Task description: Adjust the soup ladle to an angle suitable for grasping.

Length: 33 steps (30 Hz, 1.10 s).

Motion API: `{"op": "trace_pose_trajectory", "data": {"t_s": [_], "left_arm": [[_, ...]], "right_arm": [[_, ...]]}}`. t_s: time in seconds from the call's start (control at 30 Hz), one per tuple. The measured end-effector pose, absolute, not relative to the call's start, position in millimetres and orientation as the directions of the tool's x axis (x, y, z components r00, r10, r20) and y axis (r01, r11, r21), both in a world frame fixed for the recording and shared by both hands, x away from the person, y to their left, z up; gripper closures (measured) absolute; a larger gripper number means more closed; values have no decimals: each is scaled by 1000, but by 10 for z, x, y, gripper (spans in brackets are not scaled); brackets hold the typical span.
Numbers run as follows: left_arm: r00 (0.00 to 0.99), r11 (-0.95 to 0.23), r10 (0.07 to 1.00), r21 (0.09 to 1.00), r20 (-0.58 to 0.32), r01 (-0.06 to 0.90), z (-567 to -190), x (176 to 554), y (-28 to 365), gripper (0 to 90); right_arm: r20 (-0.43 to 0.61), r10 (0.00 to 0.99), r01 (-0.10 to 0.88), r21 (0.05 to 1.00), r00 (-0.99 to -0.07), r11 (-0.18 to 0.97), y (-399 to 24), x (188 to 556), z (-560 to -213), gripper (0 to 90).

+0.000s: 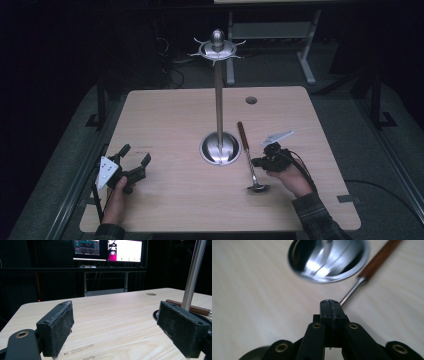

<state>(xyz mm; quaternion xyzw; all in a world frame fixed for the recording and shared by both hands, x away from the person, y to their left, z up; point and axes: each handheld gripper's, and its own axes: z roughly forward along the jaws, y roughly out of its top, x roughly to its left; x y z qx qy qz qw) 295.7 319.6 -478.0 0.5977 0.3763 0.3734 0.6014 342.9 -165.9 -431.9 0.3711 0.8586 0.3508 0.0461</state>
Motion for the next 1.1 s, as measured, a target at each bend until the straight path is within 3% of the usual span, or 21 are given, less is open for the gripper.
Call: {"op": "trace_pose_trajectory", "data": {"t_s": [0.37, 0.97, 1.1], "left_arm": [[438, 8, 899, 1000, -8, 2, -4780, 2957, 3196, 131], [441, 7, 898, 1000, -5, -2, -4781, 2954, 3195, 131], [441, 6, 898, 1000, -6, 0, -4780, 2956, 3195, 131]], "right_arm": [[168, 628, 611, 515, -760, 601, -1386, 3339, -4428, 898], [198, 656, 657, 476, -728, 585, -1527, 3393, -4468, 898], [164, 674, 662, 452, -720, 597, -1566, 3409, -4484, 898]]}}
